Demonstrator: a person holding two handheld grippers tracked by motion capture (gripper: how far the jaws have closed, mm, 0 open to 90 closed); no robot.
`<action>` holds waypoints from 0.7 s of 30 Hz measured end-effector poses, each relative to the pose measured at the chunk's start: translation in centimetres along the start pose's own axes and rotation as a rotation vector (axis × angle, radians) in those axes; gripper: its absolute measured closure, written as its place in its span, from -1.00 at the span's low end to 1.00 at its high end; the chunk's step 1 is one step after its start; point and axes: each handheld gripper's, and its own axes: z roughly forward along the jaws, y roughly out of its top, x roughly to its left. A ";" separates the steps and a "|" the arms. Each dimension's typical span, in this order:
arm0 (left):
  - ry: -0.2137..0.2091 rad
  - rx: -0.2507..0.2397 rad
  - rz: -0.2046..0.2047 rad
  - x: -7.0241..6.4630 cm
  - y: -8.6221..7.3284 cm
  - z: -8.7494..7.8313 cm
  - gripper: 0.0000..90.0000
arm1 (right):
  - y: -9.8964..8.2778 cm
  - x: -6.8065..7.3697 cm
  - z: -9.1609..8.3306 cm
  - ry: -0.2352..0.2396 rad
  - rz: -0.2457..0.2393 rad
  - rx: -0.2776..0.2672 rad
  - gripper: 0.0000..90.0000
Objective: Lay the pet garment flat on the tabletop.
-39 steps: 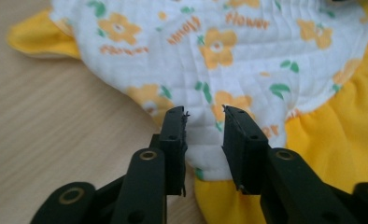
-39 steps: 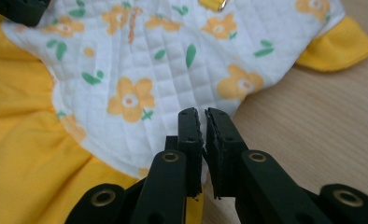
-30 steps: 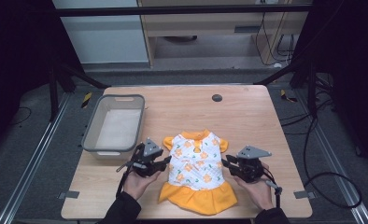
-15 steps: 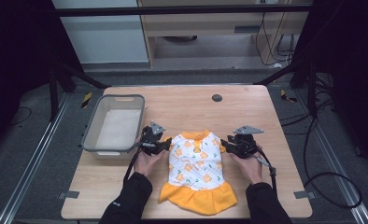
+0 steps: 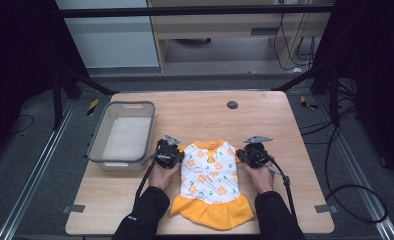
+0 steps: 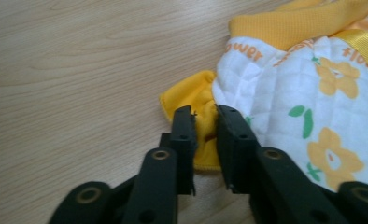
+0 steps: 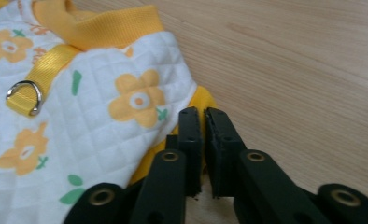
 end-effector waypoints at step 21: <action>0.062 -0.159 -0.051 1.9 6.0 -2.1 0.29 | 5.2 -0.9 -0.8 -0.213 -0.044 -0.200 0.56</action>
